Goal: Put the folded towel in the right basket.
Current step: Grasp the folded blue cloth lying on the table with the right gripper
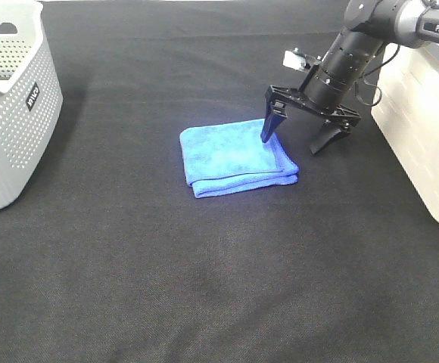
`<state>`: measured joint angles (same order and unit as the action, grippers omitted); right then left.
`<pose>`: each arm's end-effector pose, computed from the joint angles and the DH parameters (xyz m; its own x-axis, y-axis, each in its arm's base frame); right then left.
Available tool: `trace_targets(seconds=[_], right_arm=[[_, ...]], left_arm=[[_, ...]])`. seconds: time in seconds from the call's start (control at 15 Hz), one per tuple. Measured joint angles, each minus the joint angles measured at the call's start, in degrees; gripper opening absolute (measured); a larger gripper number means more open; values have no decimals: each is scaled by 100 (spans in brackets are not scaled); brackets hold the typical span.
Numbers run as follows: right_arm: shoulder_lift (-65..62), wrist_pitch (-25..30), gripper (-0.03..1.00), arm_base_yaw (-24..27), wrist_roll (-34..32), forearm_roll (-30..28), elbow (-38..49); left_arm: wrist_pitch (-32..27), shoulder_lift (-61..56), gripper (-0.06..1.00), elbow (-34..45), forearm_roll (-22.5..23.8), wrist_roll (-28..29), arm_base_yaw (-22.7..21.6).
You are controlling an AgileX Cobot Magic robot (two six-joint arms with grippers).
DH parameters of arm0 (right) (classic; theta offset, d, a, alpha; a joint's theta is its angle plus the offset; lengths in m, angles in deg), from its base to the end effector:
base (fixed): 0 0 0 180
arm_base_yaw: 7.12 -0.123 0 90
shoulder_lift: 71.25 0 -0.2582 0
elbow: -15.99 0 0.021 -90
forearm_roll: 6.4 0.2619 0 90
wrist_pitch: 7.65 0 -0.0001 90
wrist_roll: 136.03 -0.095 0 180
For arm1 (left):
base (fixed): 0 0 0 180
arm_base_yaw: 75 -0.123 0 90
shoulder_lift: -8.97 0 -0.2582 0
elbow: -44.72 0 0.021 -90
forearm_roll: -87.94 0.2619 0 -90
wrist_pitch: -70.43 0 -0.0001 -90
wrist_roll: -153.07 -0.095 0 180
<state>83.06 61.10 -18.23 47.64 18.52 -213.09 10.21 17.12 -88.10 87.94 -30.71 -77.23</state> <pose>0.4863 0.1335 0.0999 -0.9903 -0.0983 -0.0982 -0.1298 0.9068 0.4011 0.0335 0.0013 0.2848 -0.4326 0.0491 -0.9002 -0.0104 0.9982 0.0595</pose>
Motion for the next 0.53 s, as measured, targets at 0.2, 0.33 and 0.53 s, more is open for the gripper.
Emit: trace_targets(seconds=[0.2,0.33,0.53], right_arm=[[0,-126,96,201,-63,69,0],[109,-172,96,327,-63,178,-29],[235,-172,96,321,-63,544,-69]], left_arm=[[0,0,99,0,0,0,0],[0,0,99,0,0,0,0],[0,0,99,0,0,0,0]])
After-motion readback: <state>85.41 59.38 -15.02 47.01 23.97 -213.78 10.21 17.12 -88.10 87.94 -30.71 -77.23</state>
